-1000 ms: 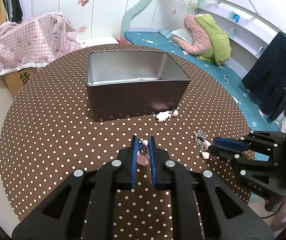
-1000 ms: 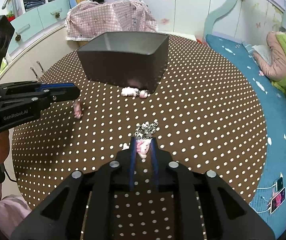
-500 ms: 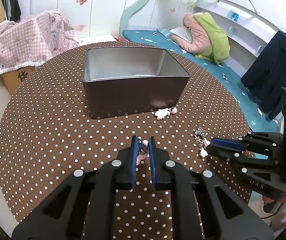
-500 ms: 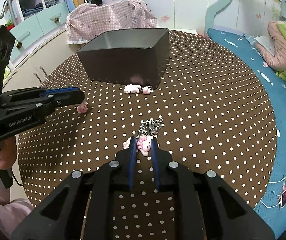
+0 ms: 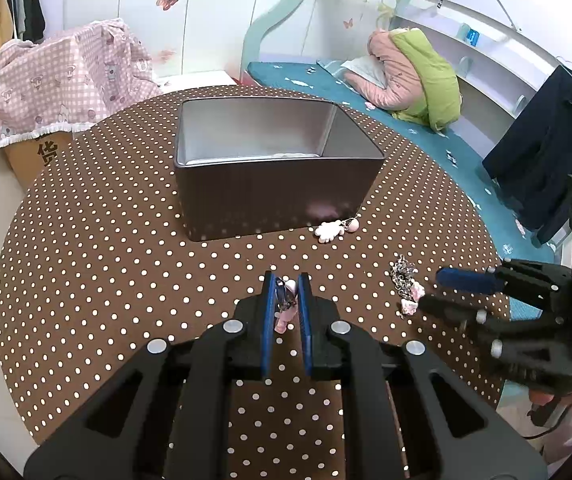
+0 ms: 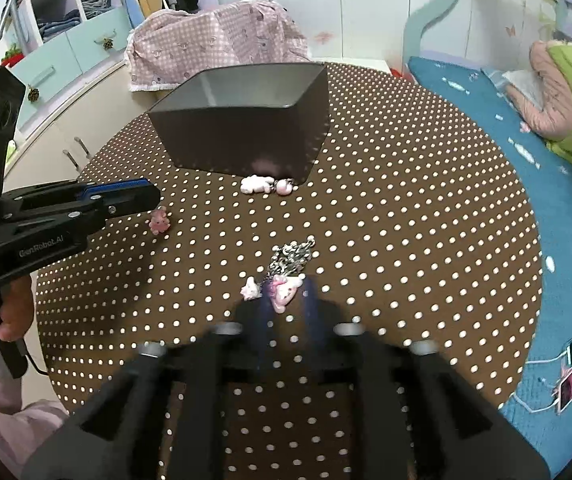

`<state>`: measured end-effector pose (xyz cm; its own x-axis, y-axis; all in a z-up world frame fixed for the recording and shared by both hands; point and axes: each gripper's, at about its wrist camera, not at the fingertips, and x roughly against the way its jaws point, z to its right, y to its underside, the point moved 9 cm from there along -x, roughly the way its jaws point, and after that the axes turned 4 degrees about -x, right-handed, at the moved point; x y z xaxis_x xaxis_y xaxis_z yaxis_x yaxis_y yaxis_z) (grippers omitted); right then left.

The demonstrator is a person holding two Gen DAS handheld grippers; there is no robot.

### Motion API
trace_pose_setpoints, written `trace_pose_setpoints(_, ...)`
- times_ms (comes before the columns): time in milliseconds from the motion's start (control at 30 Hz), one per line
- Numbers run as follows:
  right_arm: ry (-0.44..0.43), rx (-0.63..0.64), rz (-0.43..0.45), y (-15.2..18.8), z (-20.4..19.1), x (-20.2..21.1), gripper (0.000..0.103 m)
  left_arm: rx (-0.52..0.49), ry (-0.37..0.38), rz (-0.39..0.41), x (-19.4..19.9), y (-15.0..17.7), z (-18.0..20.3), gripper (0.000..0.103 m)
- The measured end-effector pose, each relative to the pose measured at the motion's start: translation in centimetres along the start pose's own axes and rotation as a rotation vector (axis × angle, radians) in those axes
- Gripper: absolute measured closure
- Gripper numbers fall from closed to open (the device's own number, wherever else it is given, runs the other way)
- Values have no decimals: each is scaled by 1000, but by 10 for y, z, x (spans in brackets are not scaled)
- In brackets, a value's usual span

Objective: Organize jewelry
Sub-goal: 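Carry both charms into the tin box and open both tools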

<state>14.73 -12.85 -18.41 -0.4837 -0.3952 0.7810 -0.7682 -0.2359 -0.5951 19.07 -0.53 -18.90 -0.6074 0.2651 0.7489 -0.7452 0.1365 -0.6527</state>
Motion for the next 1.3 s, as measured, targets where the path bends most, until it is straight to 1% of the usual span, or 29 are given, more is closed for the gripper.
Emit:
trace_pose_setpoints(67,-13,14,-3,0,-6,-2,56,-2,2,-1,0,0,0,91)
trace_pose_setpoints(133,-17,39,-14,2,-13,-7,58,-3,4,-1,0,0,0,91)
trace_pose_setpoints(200,8,65,-28,6,-16,-12,68,-2,2,-1,0,0,0,91)
trace_pose_setpoints(267,19,81,-14,6,-17,-12,73,0,2,0,0,0,-1,91)
trace_pose_setpoints(300,21,75,-13,6,-15,-12,79,0,1,0,0,0,-2,91)
trace_pose_setpoints(367,-9,44,-15,5,-10,-12,80,-1,-1,3,1,0,-3,91)
trace_pose_setpoints(467,7,55,-15,5,-9,-12,80,5,-2,4,1,0,-5,91)
trace_pose_setpoints(533,-2,53,-17,5,-9,-11,80,4,-5,5,2,0,-6,91)
trace_pose_setpoints(800,20,43,43,-10,2,10,80,-4,-6,22,9,-6,-6,91)
trace_pose_setpoints(933,29,70,95,-34,1,20,80,-18,-2,74,23,-25,-2,91)
trace_pose_setpoints(1100,21,104,165,-70,-5,27,80,-35,5,159,38,-63,-1,91)
trace_pose_setpoints(1233,-4,126,204,-97,-12,25,80,-38,-1,195,40,-85,-4,91)
trace_pose_setpoints(1300,-15,132,211,-104,-14,23,80,-40,-10,206,39,-94,-7,91)
